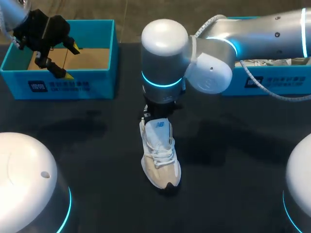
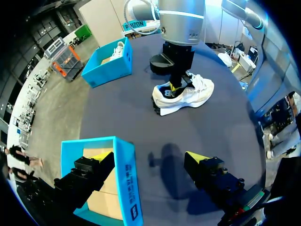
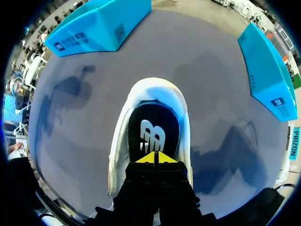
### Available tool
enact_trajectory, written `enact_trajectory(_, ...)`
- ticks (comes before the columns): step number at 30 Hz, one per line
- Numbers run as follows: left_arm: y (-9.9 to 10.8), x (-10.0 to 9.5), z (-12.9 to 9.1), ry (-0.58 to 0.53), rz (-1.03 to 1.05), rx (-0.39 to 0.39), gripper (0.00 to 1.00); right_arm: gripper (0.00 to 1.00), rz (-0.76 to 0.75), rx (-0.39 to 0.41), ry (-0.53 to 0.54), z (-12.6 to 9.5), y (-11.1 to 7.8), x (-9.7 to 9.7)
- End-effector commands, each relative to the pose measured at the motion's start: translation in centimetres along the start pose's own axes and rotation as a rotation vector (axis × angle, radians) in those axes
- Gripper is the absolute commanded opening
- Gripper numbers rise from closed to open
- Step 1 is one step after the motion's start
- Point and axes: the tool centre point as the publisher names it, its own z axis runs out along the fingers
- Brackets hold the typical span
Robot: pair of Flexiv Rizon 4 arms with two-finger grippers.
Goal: Take the shoe out of the shoebox, open the shoe tongue, remove and reinsert the insole, then place the shoe into the shoebox
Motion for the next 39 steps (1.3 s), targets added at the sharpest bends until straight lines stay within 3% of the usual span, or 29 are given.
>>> enact_trajectory(1, 0.0, 0.1, -0.1, -0.001, 0.0, -0.003, 1.0, 0.0, 0.003, 0.013, 0.004, 1.1, 0.0, 0.2)
enact_trajectory(10, 0.0, 0.1, -0.1, -0.001, 0.0, -0.003, 1.0, 0.0, 0.003, 0.039, 0.022, 2.2, 0.1, 0.2)
enact_trajectory(21, 0.0, 0.1, -0.1, -0.001, 0.0, -0.003, 1.0, 0.0, -0.023, 0.001, -0.028, -0.1, 2.2, -0.5)
enact_trajectory(30, 0.0, 0.1, -0.1, -0.001, 0.0, -0.003, 1.0, 0.0, -0.045, -0.015, -0.011, 2.2, 4.7, -1.0)
enact_trajectory(39, 0.0, 0.1, -0.1, -0.001, 0.0, -0.003, 1.0, 0.0, -0.052, 0.011, 0.006, 3.5, 4.4, -0.5)
